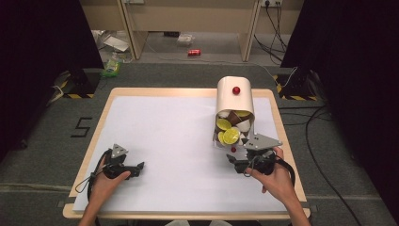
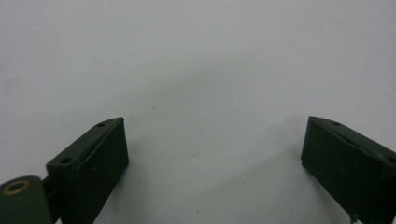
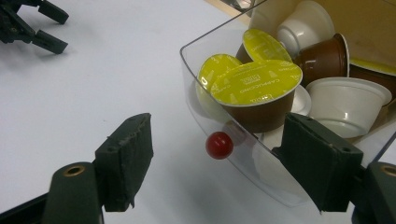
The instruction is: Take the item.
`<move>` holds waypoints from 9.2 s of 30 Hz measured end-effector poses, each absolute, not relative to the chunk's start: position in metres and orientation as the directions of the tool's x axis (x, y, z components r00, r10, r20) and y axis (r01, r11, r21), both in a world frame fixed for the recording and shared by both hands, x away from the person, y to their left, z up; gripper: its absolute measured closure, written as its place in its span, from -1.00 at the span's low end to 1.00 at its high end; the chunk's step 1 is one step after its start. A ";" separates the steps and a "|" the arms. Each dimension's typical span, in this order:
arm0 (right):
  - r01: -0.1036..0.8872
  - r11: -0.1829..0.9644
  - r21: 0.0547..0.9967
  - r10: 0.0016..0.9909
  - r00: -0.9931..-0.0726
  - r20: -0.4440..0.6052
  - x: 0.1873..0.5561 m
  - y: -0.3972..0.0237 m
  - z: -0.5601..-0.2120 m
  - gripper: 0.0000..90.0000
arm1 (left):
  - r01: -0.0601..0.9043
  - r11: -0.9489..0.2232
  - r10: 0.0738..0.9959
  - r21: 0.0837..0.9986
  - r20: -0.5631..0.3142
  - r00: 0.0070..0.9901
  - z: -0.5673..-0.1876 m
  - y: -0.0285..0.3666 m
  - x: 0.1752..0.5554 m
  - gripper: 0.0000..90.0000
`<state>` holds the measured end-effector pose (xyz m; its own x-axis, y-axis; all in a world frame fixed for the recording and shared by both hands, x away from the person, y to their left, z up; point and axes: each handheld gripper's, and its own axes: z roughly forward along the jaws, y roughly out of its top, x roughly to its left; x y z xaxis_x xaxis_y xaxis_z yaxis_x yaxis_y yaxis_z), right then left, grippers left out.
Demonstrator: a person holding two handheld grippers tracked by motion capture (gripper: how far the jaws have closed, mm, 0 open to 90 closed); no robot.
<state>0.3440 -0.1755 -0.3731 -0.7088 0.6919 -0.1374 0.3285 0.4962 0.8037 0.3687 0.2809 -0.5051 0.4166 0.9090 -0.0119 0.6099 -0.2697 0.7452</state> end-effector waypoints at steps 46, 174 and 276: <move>0.369 0.357 0.858 0.765 -0.643 -0.042 0.378 -0.178 -0.351 -0.26 | 0.609 -0.270 0.909 0.745 -0.012 0.417 -0.505 0.281 0.369 -0.85; 0.646 0.308 0.698 0.893 -0.450 0.023 0.442 -0.257 -0.469 0.17 | 0.610 -0.269 0.909 0.745 -0.012 0.417 -0.505 0.281 0.369 -0.85; 0.646 0.310 0.697 0.889 -0.456 0.027 0.351 -0.264 -0.477 -0.58 | 0.610 -0.270 0.909 0.745 -0.012 0.416 -0.505 0.281 0.369 -0.85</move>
